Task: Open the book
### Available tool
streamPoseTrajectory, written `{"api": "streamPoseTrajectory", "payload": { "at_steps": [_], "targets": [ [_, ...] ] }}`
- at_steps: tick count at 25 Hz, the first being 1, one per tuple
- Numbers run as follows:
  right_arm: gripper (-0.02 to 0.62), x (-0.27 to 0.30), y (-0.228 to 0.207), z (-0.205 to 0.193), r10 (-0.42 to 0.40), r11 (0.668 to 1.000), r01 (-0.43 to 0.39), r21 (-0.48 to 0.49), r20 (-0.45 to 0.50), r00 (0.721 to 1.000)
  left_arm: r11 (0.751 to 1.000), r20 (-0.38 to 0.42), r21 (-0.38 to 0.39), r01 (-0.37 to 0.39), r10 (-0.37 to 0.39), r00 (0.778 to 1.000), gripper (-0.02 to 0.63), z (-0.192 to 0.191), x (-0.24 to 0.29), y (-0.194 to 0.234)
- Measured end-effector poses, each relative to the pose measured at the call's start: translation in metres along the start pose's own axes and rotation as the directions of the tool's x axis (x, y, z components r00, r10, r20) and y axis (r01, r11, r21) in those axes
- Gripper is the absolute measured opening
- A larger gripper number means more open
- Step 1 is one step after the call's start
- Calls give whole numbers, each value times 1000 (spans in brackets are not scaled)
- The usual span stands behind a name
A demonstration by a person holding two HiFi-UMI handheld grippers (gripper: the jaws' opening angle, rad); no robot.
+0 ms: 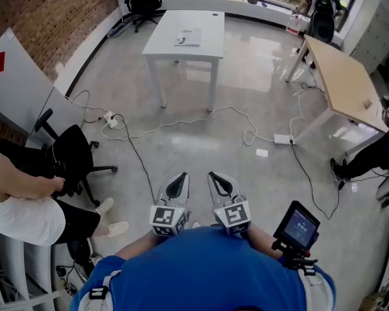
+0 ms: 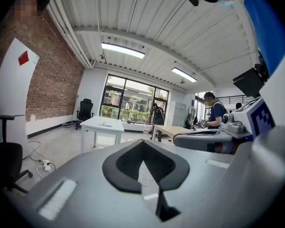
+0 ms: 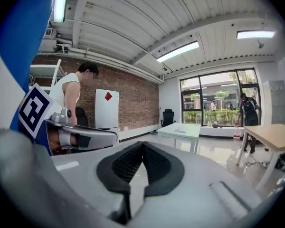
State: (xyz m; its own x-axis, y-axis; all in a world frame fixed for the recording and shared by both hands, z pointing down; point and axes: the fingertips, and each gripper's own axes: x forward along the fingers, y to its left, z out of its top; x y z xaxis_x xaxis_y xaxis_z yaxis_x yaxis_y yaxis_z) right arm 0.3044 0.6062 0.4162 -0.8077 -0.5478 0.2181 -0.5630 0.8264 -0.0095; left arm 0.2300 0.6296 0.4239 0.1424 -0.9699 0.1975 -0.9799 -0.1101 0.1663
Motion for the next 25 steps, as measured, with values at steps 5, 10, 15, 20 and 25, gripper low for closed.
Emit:
{"api": "streamPoseTrajectory", "payload": {
  "at_steps": [5, 10, 15, 20, 25],
  "targets": [
    [3, 18, 13, 0, 0, 1000, 1, 16, -15, 1000, 1000, 4, 3, 14, -14, 1000, 6, -1, 2, 15],
    [3, 42, 11, 2, 4, 1000, -4, 18, -29, 1000, 1000, -4, 5, -7, 7, 1000, 6, 6, 17, 33],
    [3, 75, -9, 8, 13, 1000, -12, 24, -24, 1000, 1000, 29, -2, -1, 1, 1000, 6, 17, 49, 48],
    [3, 119, -40, 28, 41, 999, -42, 13, 9, 999, 1000, 53, 5, -24, 24, 998, 6, 37, 95, 72],
    [3, 158, -87, 53, 42, 999, -42, 5, 47, 998, 999, 70, 18, -34, 32, 997, 6, 69, 150, 87]
  ]
}}
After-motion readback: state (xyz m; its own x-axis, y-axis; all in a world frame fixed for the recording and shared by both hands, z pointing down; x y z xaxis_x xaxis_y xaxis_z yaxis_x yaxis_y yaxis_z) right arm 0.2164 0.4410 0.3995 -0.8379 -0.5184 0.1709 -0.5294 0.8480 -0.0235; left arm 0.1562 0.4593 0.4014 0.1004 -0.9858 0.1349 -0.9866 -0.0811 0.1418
